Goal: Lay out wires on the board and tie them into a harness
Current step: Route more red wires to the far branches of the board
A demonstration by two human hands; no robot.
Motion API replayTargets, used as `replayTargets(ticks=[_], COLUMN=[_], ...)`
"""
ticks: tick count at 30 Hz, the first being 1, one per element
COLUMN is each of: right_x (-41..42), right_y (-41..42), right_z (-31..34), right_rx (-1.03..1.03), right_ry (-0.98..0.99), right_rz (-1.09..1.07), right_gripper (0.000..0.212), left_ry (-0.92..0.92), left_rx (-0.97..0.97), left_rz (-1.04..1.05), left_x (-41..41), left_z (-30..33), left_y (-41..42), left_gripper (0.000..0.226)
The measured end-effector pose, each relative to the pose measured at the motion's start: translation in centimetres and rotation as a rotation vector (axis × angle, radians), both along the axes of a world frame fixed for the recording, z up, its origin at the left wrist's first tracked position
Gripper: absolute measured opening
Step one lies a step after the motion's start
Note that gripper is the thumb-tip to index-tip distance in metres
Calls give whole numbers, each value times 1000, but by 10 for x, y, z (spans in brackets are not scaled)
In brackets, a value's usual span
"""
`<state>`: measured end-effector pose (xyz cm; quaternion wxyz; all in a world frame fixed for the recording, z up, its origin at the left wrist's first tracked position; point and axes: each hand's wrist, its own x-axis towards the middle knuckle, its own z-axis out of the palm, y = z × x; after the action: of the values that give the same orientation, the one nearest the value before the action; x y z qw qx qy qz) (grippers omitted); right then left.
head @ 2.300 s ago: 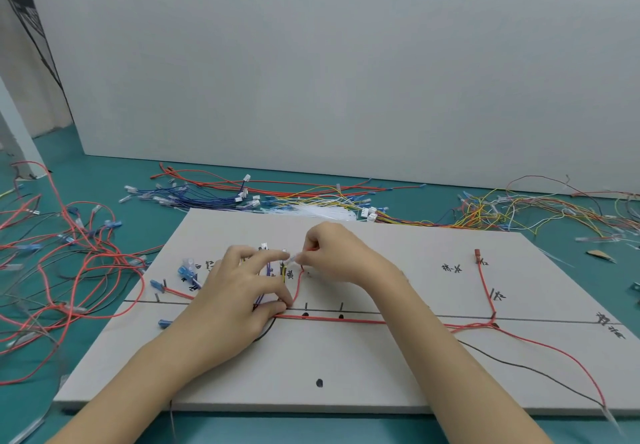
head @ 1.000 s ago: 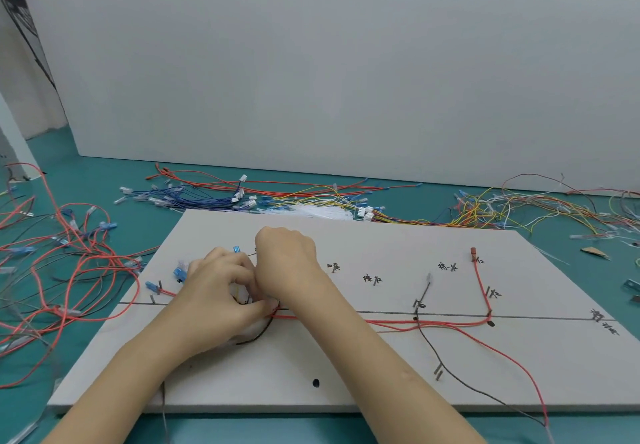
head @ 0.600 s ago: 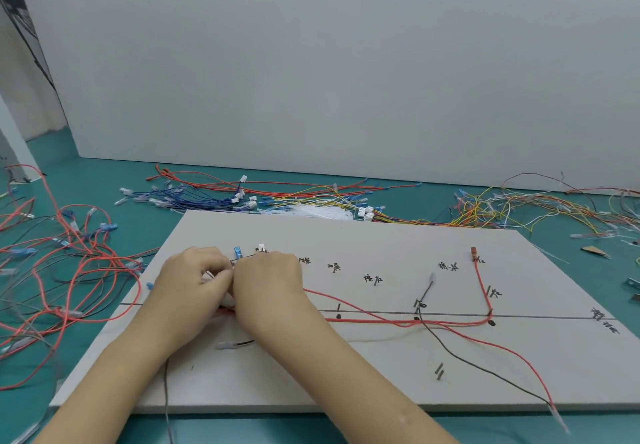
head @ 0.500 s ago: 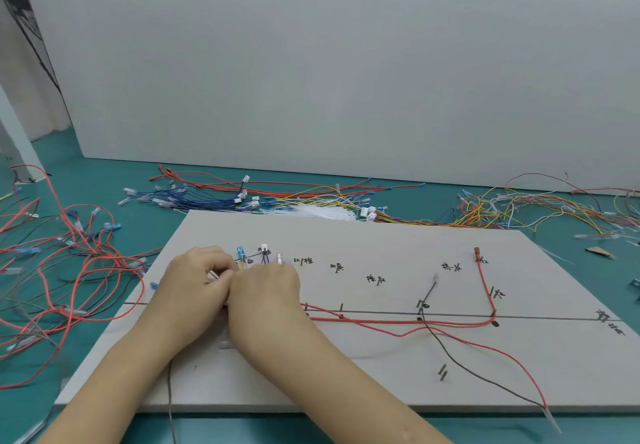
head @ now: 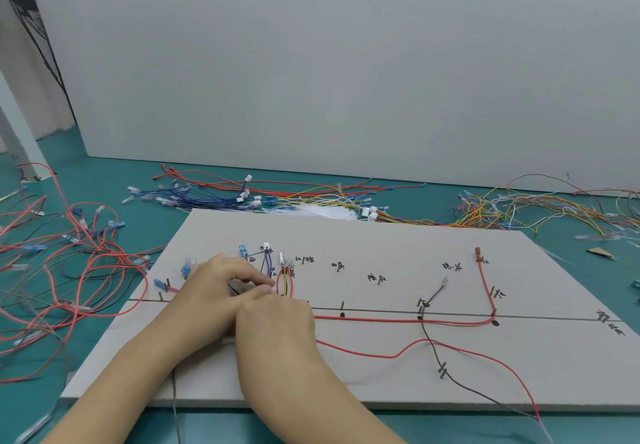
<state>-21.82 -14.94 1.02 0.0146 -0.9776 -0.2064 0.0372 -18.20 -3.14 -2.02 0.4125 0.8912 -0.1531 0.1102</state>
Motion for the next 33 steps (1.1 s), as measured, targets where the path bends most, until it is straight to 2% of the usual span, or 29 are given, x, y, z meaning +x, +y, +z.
replayTargets(ticks=[2,3,7,10,13,18,25,29,33], right_x=[-5,-9,-23,-29,-33,-34,-36,-33,-30], right_y=[-4,-6,-14,-21,-27,-41,-73,-92,-108], right_z=[-2,-2,-2,-3,-5,-15,-15,-13,-10], right_rx=[34,55,145,181,203,357,616,678,621], right_ry=[9,16,22,45,56,-3,25,61,78], right_rz=[3,12,36,29,17,-65,-178,-236,-331], right_gripper=[43,41,39,40,42,40,12,4,7], left_ry=[8,0,11,15,-10,-64,-49,-42,-42], left_rx=[19,28,28,38,75,226,190,177,164], left_rz=[-17,-19,-70,-84,-79,-61,-78,-73,-42], left_x=[0,-1,-1,-3,-3,-4,-5,-4,-3], left_z=[-1,0,0,1,0,0,1,0,-2], left_y=[0,-1,0,-1,-3,-2,-3,-3,-6], left_gripper=[5,4,11,8,18,3,3,16,24])
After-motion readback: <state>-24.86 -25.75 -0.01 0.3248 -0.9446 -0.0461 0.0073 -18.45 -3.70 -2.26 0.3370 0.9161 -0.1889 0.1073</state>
